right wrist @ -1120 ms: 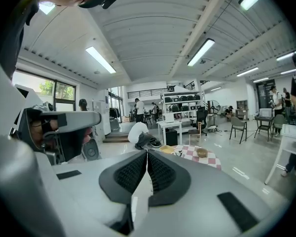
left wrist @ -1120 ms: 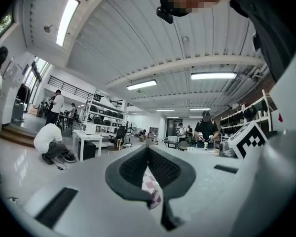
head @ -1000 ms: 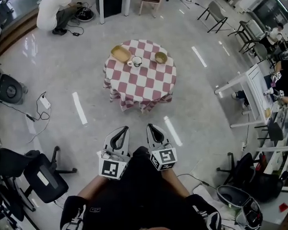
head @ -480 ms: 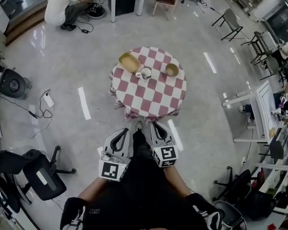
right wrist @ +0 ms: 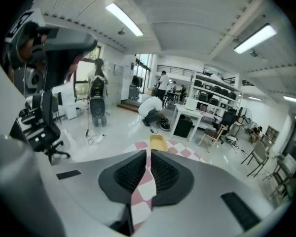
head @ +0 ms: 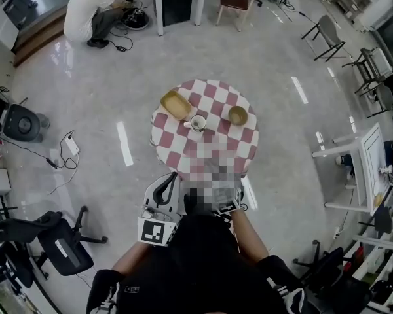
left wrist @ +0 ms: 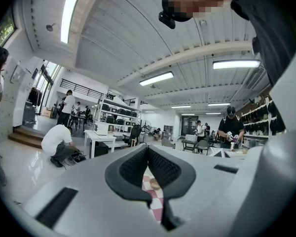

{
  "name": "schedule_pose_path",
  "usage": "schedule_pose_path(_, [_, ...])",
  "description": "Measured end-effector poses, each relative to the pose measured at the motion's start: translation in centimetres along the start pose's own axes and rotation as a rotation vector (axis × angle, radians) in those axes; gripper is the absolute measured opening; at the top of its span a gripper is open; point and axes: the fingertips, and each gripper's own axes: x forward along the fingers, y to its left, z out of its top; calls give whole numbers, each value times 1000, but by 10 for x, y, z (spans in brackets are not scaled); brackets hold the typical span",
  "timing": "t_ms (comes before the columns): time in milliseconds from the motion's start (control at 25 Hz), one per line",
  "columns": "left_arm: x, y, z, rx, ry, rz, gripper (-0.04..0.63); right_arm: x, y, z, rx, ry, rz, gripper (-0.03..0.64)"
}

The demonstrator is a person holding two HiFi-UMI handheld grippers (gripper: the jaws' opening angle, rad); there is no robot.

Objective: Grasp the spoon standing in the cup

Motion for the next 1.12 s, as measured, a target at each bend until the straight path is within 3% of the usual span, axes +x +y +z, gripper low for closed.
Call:
schedule_pose_path(200, [44,9,-1,-6,67,35,9,62,-25,-24,-236,138,85,34])
schedule_pose_path(400, [73,17,1,0,74,68,9,127,-35,-63,-642,278,128,103])
schedule_pose_path(520, [93,19,7,-2,62,101,9,159,-47,-75,-802,296,147,126])
schedule_pose_path(680, [106,28,5,-13,71,153,9,192,-63,-84,-919,324,153,137])
schedule_pose_path(920, [104,37,2,-11,81,207,9,224,-64,-100,-995,359,198,135])
schedule_pose_path(1120, [94,39,-5,-20,99,221,9,226,-63,-101,-1014,362,204,69])
